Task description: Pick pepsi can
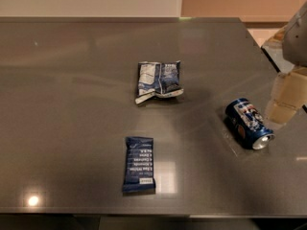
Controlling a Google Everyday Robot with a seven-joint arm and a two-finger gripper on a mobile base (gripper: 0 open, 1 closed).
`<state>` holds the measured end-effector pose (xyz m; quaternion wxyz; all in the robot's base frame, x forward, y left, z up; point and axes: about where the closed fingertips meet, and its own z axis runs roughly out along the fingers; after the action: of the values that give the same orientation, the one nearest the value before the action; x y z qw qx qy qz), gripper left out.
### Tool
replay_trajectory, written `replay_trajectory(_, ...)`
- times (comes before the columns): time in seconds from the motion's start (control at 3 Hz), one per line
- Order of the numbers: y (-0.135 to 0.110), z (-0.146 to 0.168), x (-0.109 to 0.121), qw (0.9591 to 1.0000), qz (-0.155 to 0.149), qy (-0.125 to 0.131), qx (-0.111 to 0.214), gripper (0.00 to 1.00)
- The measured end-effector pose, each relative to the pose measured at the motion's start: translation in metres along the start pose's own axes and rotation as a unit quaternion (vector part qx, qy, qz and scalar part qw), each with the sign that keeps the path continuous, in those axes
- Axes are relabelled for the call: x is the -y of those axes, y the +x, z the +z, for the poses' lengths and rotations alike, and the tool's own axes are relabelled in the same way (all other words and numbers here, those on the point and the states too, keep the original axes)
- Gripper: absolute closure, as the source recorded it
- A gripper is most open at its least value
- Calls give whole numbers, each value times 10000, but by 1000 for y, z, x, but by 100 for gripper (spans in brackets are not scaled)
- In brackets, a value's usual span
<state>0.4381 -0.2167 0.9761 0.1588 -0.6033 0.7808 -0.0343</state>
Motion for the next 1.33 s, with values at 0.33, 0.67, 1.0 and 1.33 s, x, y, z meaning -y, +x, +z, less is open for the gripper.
replay_trajectory(0.33,0,-1,0,10000,-7,12,5,0)
replay_trajectory(0.67,0,0,5,9994,-326,-65,91,0)
replay_trajectory(1.0,1,6,14,9950,-914,-274,308,0)
replay_trajectory(1.33,0,14,21,9818,-1730,-554,549,0)
